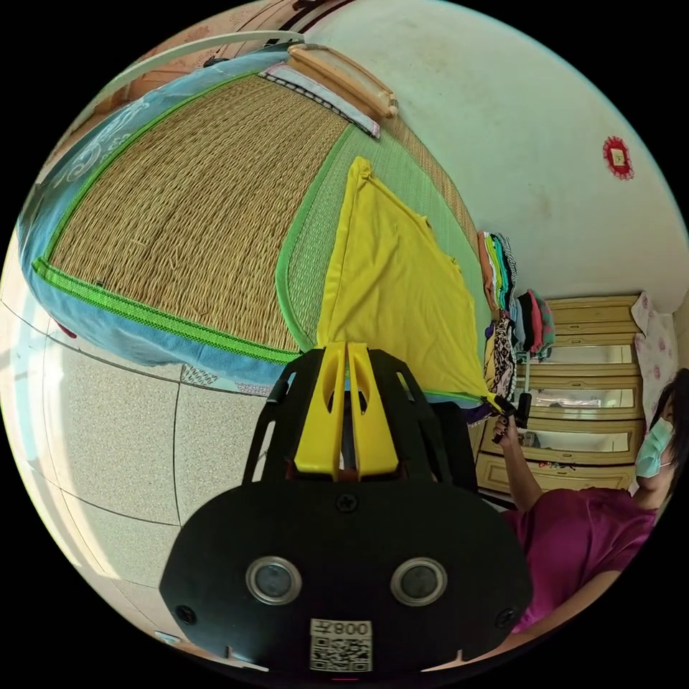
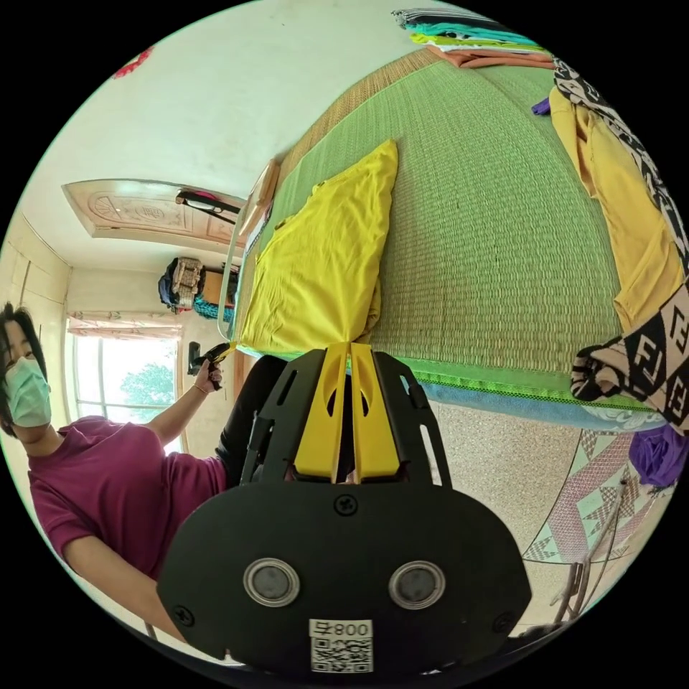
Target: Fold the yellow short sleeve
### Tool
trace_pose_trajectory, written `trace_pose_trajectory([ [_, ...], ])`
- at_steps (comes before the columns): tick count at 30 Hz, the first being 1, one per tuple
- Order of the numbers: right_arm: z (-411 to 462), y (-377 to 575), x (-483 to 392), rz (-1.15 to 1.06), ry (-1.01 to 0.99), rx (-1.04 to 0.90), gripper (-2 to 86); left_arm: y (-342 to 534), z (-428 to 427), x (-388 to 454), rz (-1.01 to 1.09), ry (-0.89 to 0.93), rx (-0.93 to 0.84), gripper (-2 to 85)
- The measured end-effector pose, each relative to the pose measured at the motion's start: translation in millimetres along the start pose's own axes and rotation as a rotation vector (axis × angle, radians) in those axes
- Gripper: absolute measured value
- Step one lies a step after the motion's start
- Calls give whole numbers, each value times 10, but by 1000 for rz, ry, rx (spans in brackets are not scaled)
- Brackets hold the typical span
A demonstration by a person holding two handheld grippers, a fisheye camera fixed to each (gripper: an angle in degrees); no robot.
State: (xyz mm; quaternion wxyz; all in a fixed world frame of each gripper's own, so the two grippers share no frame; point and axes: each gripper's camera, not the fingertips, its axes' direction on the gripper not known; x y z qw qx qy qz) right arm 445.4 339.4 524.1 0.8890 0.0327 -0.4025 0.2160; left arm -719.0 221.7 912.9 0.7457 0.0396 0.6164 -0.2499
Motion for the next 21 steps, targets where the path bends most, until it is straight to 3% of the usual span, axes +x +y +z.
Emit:
trace_pose_trajectory([
  [11,222,-23,255,91,-29,-35,2,72,337,-62,-48,78,-14,69],
  [21,237,-123,165,78,-1,-45,2,-29,383,166,16,22,-11,13],
])
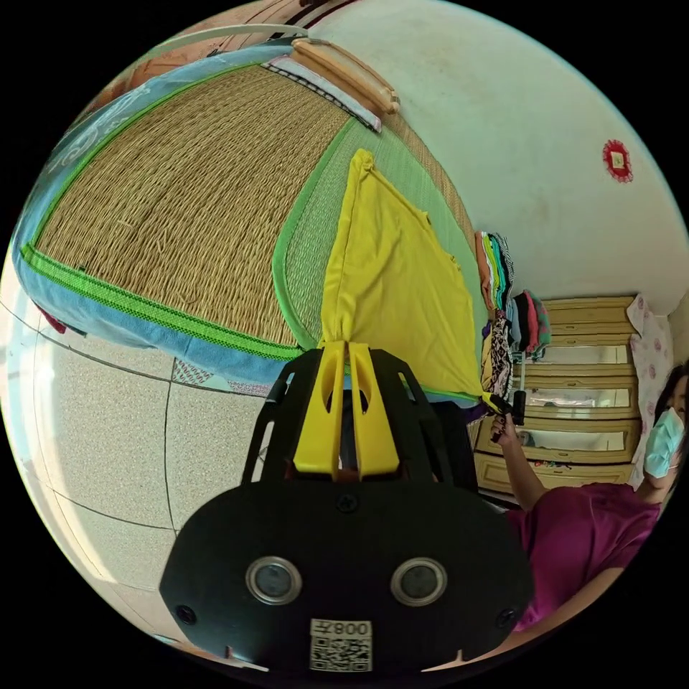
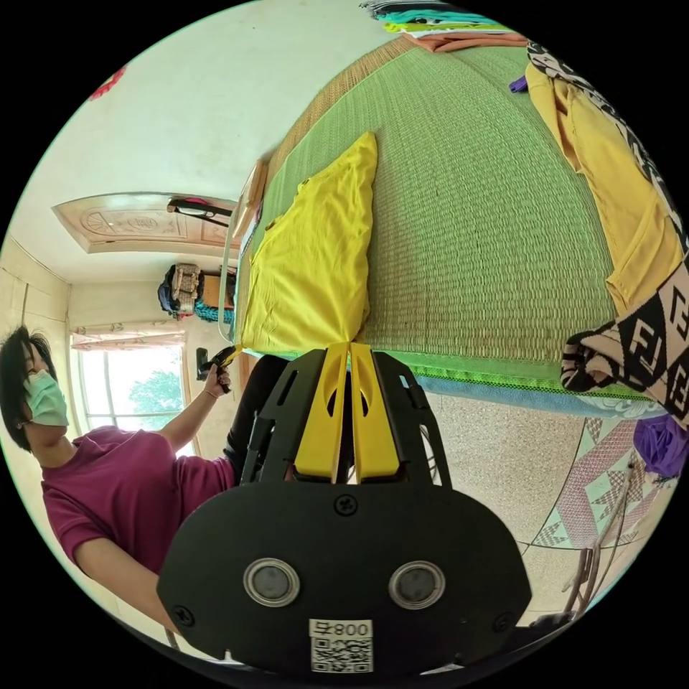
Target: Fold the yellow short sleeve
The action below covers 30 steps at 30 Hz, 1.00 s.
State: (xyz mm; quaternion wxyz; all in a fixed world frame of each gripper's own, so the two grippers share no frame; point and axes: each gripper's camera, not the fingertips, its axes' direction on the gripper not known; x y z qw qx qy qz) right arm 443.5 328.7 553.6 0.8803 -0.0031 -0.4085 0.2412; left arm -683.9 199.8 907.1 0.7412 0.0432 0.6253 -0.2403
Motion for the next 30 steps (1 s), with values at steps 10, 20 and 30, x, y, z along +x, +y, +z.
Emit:
trace_pose_trajectory([
  [10,186,15,105,78,-14,13,1,32,183,128,-39,-30,26,3],
  [20,411,-37,-622,-28,74,126,1,-262,812,777,101,-177,-75,2],
  [30,1411,-232,-805,-47,283,-94,0,-507,1124,1269,151,-176,25,2],
])
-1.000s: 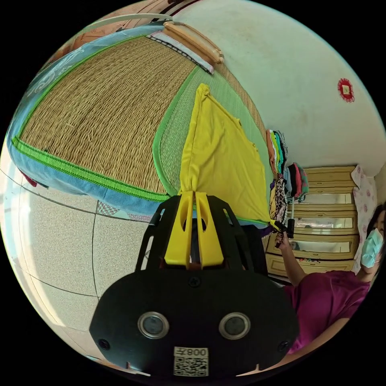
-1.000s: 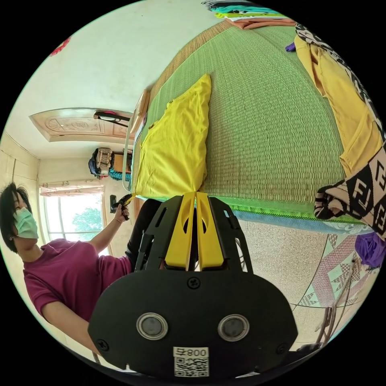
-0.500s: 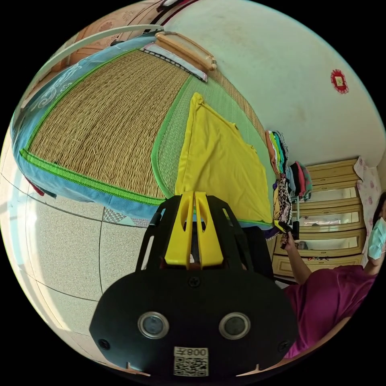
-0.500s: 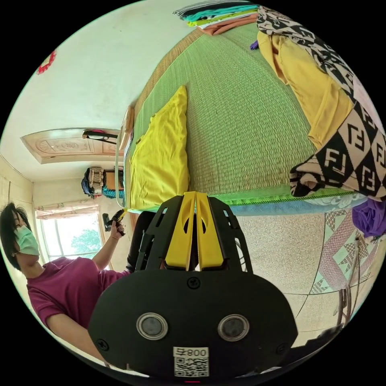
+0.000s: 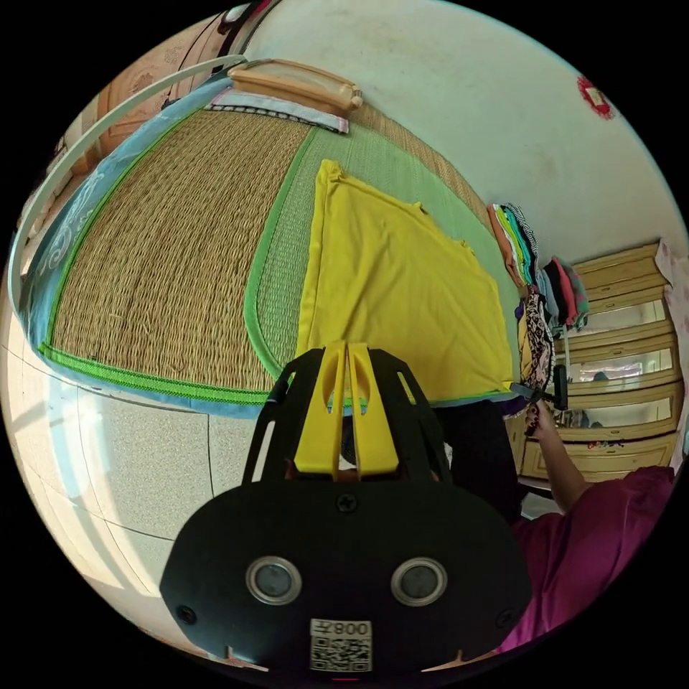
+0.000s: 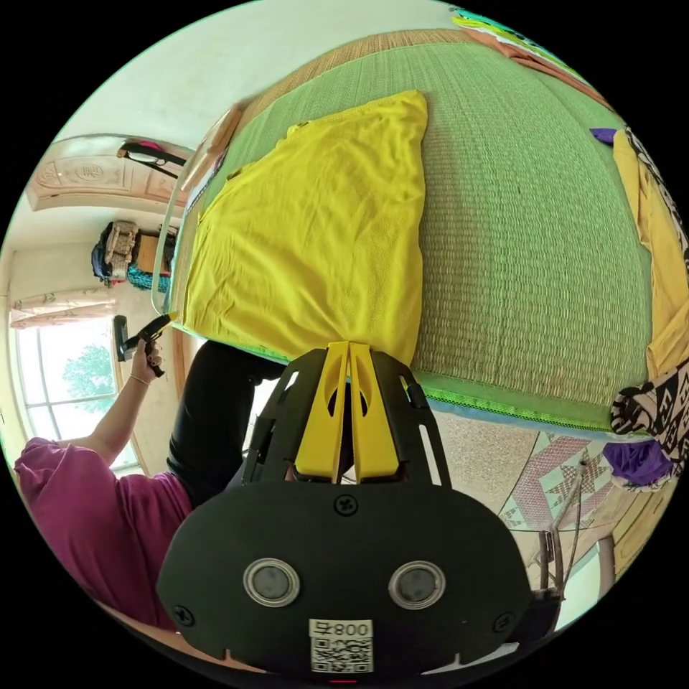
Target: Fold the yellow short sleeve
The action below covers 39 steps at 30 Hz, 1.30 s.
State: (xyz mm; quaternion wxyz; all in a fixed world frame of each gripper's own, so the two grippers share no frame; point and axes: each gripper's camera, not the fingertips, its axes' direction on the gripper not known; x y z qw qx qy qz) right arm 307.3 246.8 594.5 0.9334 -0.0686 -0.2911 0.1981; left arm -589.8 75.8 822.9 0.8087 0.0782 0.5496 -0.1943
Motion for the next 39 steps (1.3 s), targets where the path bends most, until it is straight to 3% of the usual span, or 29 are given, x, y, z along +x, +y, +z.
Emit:
trace_pose_trajectory([
  [4,83,29,-155,-28,63,11,1,-324,330,153,1,-28,-27,2],
  [7,152,58,-310,-67,142,17,1,-483,678,238,5,-169,-135,3],
  [11,209,110,-404,-93,186,38,2,-540,767,401,-33,-198,-71,3],
  [17,169,141,-429,-54,169,58,1,-524,1082,650,-12,-204,-126,3],
  [22,-5,285,-357,4,146,155,2,-464,1143,843,-34,-118,-27,3],
  [24,86,287,-239,35,167,118,2,-453,1369,950,-23,-138,-118,3],
  [28,-104,375,-97,80,56,200,6,-454,1514,1108,-38,-90,-102,4],
  [33,-409,637,28,130,121,297,31,-415,1878,1764,154,32,-113,9],
  [39,-466,736,409,177,-87,308,81,-352,2672,2829,431,185,-252,30],
])
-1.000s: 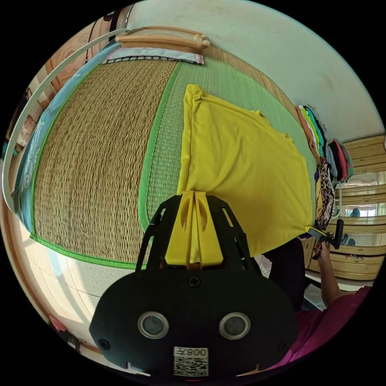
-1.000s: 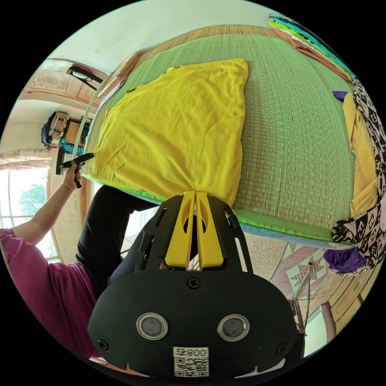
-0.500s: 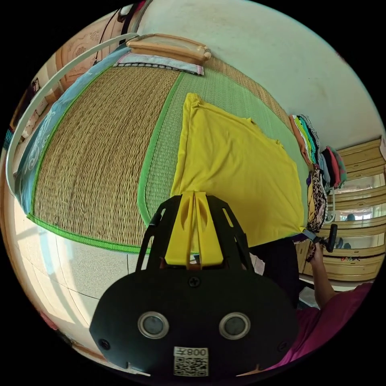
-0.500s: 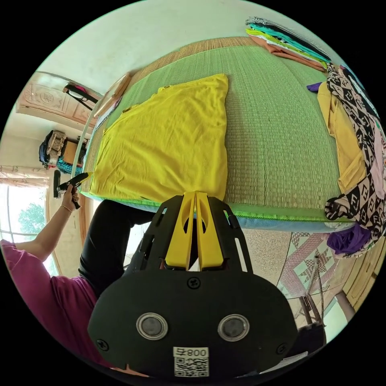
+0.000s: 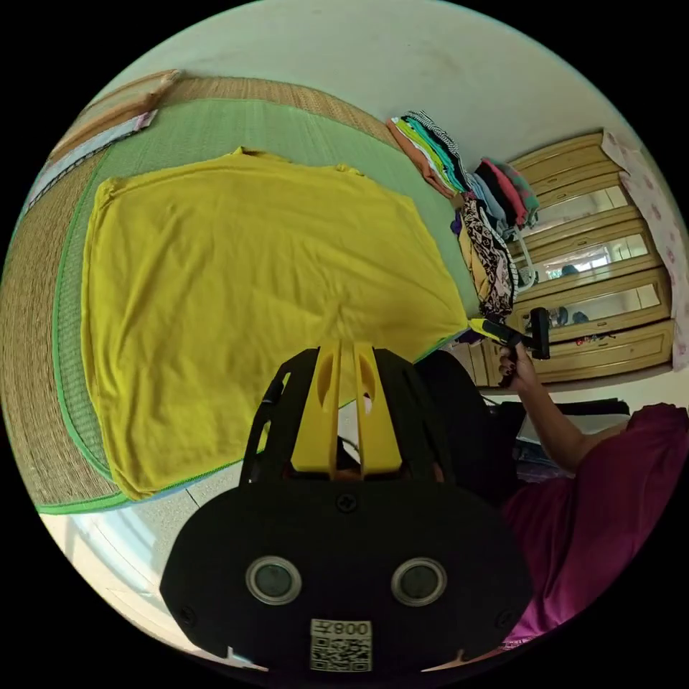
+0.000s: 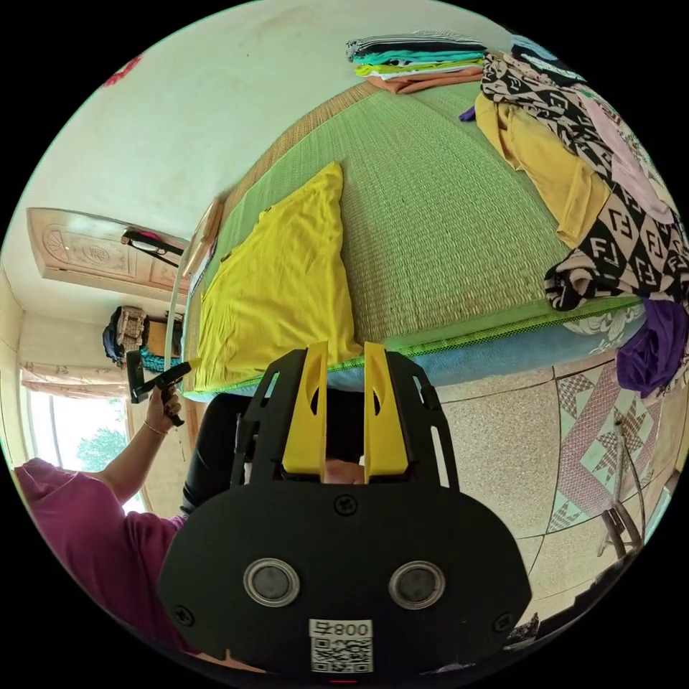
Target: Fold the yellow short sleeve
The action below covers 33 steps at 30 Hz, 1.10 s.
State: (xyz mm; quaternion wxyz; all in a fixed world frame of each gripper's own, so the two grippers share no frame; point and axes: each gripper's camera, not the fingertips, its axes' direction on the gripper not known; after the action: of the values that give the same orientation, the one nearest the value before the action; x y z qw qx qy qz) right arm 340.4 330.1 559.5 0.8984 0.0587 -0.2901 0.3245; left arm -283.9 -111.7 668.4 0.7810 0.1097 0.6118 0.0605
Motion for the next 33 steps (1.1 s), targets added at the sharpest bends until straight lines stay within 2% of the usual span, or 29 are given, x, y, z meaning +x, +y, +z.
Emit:
trace_pose_trajectory([
  [7,-77,-126,212,24,-48,-33,48,-568,937,954,288,79,-123,53],
  [11,-215,-184,292,12,-99,-29,27,-802,1468,1487,444,54,-189,66],
  [16,-570,-264,321,-19,-238,8,18,-974,1970,2020,600,-28,-212,76],
  [20,-749,-351,275,-62,-266,6,18,-1087,2367,2339,687,-184,-231,70],
  [24,-889,-479,296,-84,-274,1,28,-1148,2527,2439,680,-258,-195,29],
  [29,-1056,-688,569,-23,-301,36,71,-1256,2452,2282,523,-152,-105,18],
  [33,-1062,-1029,833,38,-417,49,98,-1304,2409,2113,405,-75,-39,15],
])
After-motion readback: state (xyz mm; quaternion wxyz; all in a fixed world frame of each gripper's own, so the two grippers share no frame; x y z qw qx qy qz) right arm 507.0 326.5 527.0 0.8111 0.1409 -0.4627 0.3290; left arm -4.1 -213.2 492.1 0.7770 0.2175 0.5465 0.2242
